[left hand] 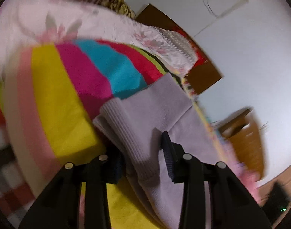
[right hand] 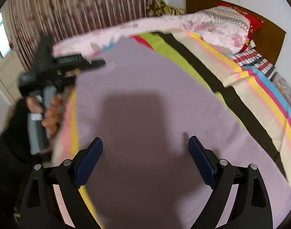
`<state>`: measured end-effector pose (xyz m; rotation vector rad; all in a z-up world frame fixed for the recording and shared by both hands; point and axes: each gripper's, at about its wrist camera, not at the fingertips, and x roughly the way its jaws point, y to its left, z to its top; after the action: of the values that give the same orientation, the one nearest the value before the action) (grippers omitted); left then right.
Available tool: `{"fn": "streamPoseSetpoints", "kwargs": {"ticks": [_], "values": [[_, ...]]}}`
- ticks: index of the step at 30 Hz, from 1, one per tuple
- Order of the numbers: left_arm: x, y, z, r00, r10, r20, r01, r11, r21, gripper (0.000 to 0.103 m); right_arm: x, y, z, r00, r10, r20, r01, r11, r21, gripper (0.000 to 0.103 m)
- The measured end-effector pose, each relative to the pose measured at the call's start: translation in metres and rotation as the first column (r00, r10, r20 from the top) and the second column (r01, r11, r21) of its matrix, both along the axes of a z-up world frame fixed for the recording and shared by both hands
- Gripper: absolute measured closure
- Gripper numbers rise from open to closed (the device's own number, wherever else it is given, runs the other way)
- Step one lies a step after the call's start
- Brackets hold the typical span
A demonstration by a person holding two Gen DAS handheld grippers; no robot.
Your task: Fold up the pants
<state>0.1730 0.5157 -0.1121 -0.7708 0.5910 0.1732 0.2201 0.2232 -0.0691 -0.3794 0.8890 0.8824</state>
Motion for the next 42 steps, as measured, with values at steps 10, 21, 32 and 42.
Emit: {"fn": "streamPoseSetpoints", "kwargs": {"ticks": [10, 21, 32, 42], "values": [[0.004, -0.018, 0.007, 0.998, 0.044, -0.046, -0.037, 0.991, 0.126, 0.058, 0.0, -0.005, 0.0, 1.0, -0.015, -0.008, 0.016, 0.999, 0.05, 0.013], [0.012, -0.031, 0.01, 0.993, 0.076, -0.094, -0.049, 0.962, 0.268, 0.037, 0.004, 0.014, 0.006, 0.998, 0.044, 0.038, -0.042, 0.998, -0.047, 0.011], [0.024, -0.043, 0.008, 0.99, 0.048, -0.129, -0.003, 0.945, 0.326, 0.014, 0.082, 0.026, -0.011, 0.999, -0.031, 0.018, 0.032, 0.997, -0.066, 0.004], [0.023, -0.031, 0.008, 0.992, 0.035, -0.123, -0.003, 0.968, 0.253, 0.037, 0.046, 0.001, 0.024, 1.0, 0.003, 0.011, -0.003, 0.999, 0.036, 0.005]]}}
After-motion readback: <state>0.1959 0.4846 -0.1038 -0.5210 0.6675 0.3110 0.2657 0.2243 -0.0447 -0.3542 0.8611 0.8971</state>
